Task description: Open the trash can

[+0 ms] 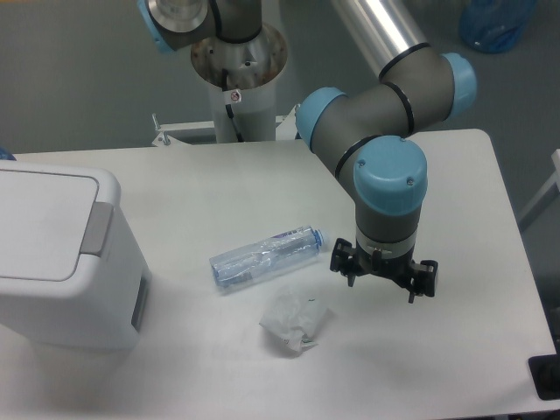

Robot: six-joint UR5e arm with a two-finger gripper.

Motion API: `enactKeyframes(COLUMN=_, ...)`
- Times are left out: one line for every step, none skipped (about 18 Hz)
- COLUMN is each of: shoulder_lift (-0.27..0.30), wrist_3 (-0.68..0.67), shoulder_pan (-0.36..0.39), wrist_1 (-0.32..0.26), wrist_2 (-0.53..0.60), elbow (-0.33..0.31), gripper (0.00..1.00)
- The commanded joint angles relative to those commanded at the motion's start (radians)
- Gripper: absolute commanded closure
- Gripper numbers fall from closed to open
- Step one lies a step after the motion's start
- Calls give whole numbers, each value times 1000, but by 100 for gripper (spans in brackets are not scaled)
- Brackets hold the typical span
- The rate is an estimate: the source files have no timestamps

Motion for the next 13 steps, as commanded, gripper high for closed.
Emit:
enactKeyframes(shoulder_lift=2, wrist_3=0, shoulder_pan=0, wrist_1=2, wrist_2=0, elbow=-5, gripper=0)
enactKeyframes(shoulder_lift=2, wrist_3=0, shoulder_pan=0, wrist_1=2, wrist_2=-2, elbow=-6, gripper=0)
enactKeyframes(shoulder_lift=2, wrist_3=0, shoulder_pan=0, wrist_1=2, wrist_2=-2, elbow=-6, gripper=0)
enactKeyframes(shoulder_lift=2, wrist_3=-2, shoulder_pan=0, wrist_1=2, wrist_2=0, elbow=-6, gripper=0)
enactKeyframes(shoulder_lift=2, wrist_3=-2, shoulder_pan=0, wrist_1=3, wrist_2=0, elbow=-8, gripper=0)
enactKeyframes(shoulder_lift=2, wrist_3=-2, shoulder_pan=0, wrist_1=9, wrist_2=0, elbow=-11, gripper=0)
enactKeyframes(shoulder_lift=5, wrist_3=-2, shoulder_pan=0, wrist_1=11, wrist_2=-2, elbow=-12, gripper=0)
enactKeyframes(shoulder_lift=6, wrist_3=-2, shoulder_pan=0, wrist_1=11, wrist_2=-2, elbow=-12, gripper=0)
enactKeyframes(shoulder_lift=11, wrist_3=-3, shoulder_pan=0, wrist_1=9, wrist_2=-9, elbow=-11, gripper=0)
enactKeyframes(shoulder_lift=15, wrist_3=-3, shoulder_pan=-6, wrist_1=8, wrist_2=-9, elbow=-12, gripper=0)
enactKeyframes(shoulder_lift=15, wrist_3=-6, shoulder_pan=-18, wrist_1=6, wrist_2=-14, elbow=-14, gripper=0)
enactKeyframes(shoulder_lift=20, wrist_3=-24, shoulder_pan=-29, wrist_1=6, wrist_2=-15, elbow=-14, gripper=0)
enactKeyframes(shoulder_lift=32, wrist_3=-55, shoulder_pan=-41, wrist_1=8, wrist_2=-20, elbow=-14, gripper=0)
